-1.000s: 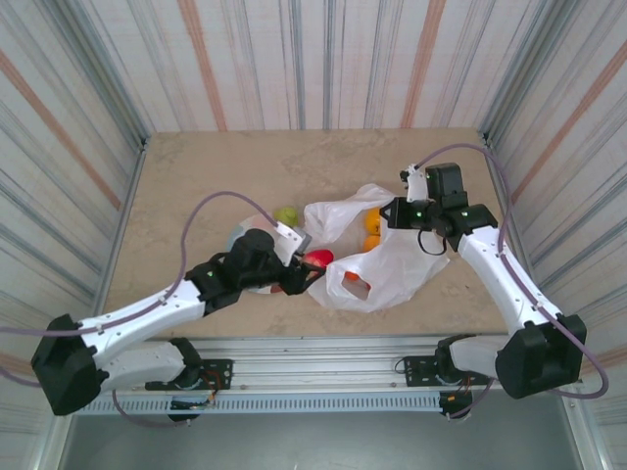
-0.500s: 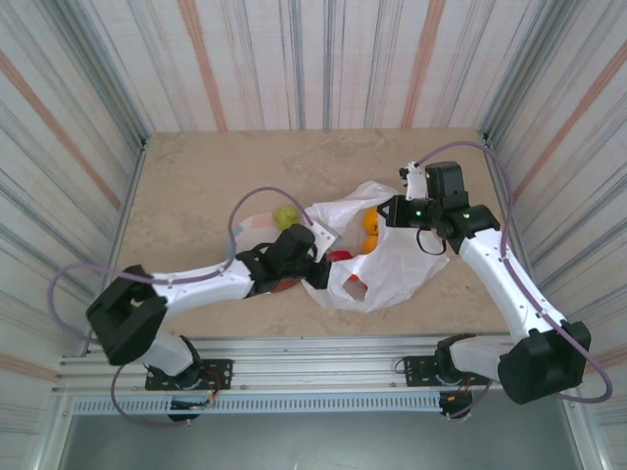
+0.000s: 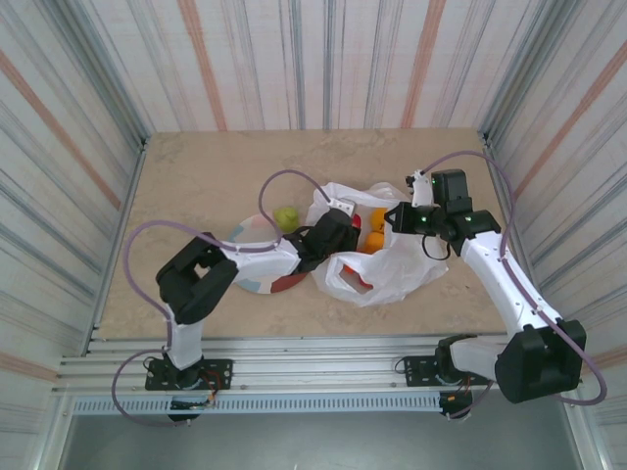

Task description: Place the fruits into the plastic bag

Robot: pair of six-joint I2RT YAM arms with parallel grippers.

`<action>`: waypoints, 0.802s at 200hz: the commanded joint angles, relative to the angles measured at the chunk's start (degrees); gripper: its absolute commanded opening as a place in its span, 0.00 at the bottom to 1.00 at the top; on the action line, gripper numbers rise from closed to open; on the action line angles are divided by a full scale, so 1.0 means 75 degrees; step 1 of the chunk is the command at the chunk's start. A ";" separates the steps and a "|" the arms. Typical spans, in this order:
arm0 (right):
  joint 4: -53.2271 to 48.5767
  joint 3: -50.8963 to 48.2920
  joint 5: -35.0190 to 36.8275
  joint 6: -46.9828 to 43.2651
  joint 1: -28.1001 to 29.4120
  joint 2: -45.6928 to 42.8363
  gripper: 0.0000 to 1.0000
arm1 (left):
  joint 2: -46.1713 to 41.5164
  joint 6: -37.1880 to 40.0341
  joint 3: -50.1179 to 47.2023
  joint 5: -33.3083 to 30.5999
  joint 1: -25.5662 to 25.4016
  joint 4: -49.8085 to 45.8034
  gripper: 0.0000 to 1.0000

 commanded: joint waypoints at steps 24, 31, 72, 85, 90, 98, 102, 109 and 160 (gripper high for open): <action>0.0220 -0.0142 -0.0747 -0.0313 -0.0216 0.0295 0.00 | 0.0804 -0.0307 0.0845 -0.0551 -0.0058 0.0312 0.57; 0.0244 -0.0141 -0.0830 -0.0328 -0.0222 0.0344 0.00 | 0.0854 -0.0335 0.0897 -0.0493 -0.0056 0.0307 0.60; 0.0319 -0.0140 -0.1048 -0.0346 -0.0301 0.0505 0.00 | 0.0798 -0.0531 0.0900 -0.0154 -0.0069 0.0337 0.73; 0.0363 -0.0165 -0.1089 -0.0342 -0.0321 0.0513 0.00 | 0.0707 -0.0525 0.0859 -0.0038 -0.0069 0.0341 0.77; 0.0367 -0.0168 -0.1093 -0.0339 -0.0327 0.0509 0.00 | 0.0662 -0.0525 0.0836 0.0005 -0.0068 0.0343 0.78; 0.0381 -0.0192 -0.1091 -0.0352 -0.0349 0.0513 0.00 | 0.0590 -0.0521 0.0789 0.0081 -0.0069 0.0362 0.80; 0.0398 -0.0198 -0.1095 -0.0341 -0.0361 0.0515 0.00 | 0.0554 -0.0492 0.0756 0.0137 -0.0068 0.0384 0.81; 0.0411 -0.0210 -0.1092 -0.0332 -0.0374 0.0513 0.00 | 0.0485 -0.0456 0.0705 0.0229 -0.0067 0.0415 0.82; 0.0446 -0.0179 -0.0967 -0.0247 -0.0502 0.0533 0.00 | -0.0554 -0.0312 -0.0248 0.1158 -0.0069 0.0599 0.83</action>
